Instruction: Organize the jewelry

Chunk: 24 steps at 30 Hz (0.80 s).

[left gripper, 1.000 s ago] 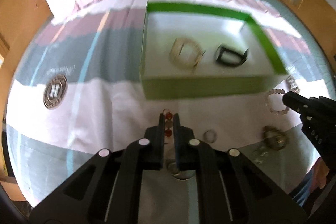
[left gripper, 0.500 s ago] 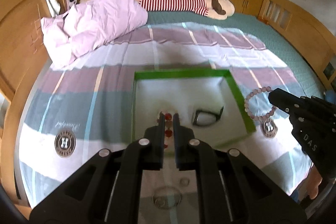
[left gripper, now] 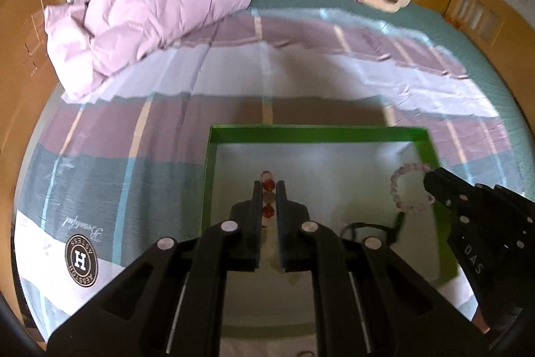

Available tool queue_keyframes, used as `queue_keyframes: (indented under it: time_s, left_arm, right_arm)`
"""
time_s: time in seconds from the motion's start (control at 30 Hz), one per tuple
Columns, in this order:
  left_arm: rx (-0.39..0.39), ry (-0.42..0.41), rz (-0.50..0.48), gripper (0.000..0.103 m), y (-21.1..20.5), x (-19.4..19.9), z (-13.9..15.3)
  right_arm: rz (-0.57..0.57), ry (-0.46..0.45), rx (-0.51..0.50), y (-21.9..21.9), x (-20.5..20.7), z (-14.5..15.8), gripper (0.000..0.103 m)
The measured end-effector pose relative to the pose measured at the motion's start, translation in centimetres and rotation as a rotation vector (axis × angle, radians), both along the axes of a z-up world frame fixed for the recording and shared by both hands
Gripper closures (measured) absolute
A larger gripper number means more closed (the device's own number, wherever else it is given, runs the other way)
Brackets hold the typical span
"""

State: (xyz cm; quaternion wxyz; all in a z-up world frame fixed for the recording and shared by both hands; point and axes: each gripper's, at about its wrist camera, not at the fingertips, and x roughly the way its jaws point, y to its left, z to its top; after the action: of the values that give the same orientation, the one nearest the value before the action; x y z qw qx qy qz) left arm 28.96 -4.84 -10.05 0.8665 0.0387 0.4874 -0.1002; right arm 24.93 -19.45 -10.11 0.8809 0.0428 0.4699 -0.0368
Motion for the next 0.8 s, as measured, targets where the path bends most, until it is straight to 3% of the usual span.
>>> queue_keyframes:
  time_s: [0.13,0.17,0.2,0.23,0.27,0.43,0.53,0.63,0.7,0.8]
  left_arm:
    - [0.022,0.048,0.003,0.093,0.2,0.6,-2.4]
    - [0.030,0.052,0.011,0.092,0.3,0.6,-2.8]
    - [0.030,0.057,0.012,0.078,0.4,0.4,-3.0]
    - [0.027,0.053,0.013,0.062,0.6,0.0,-3.0]
    - [0.028,0.041,0.014,0.059,0.8,-0.4,-2.8]
    - [-0.002,-0.035,-0.016,0.064,2.0,-5.3,0.1]
    - [-0.030,-0.096,-0.015,0.064,3.7,-10.9,1.7]
    - [-0.031,-0.106,-0.010,0.064,5.1,-15.3,1.1]
    - [-0.030,-0.089,-0.009,0.064,5.9,-17.8,-0.4]
    - [-0.001,-0.042,0.007,0.066,6.7,-19.9,-2.6]
  right_arm:
    - [0.001,0.042,-0.015,-0.1,0.4,-1.8,0.092]
    - [0.002,0.045,-0.018,0.0,0.3,-1.9,0.079]
    - [0.005,0.040,-0.022,-0.1,-0.1,-1.7,0.059]
    - [0.004,0.023,-0.030,-0.2,-0.6,-1.3,0.053]
    - [0.005,0.006,-0.038,-0.3,-1.1,-0.8,0.052]
    - [0.042,-0.090,-0.008,-1.4,-7.4,2.8,0.052]
    - [0.075,-0.138,-0.014,-2.1,-12.8,3.9,0.052]
    - [0.102,-0.123,-0.005,-2.7,-16.7,2.6,0.054]
    - [0.099,-0.074,-0.034,-3.0,-18.7,0.2,0.067]
    - [0.078,0.015,-0.020,-3.9,-19.8,-3.2,0.080]
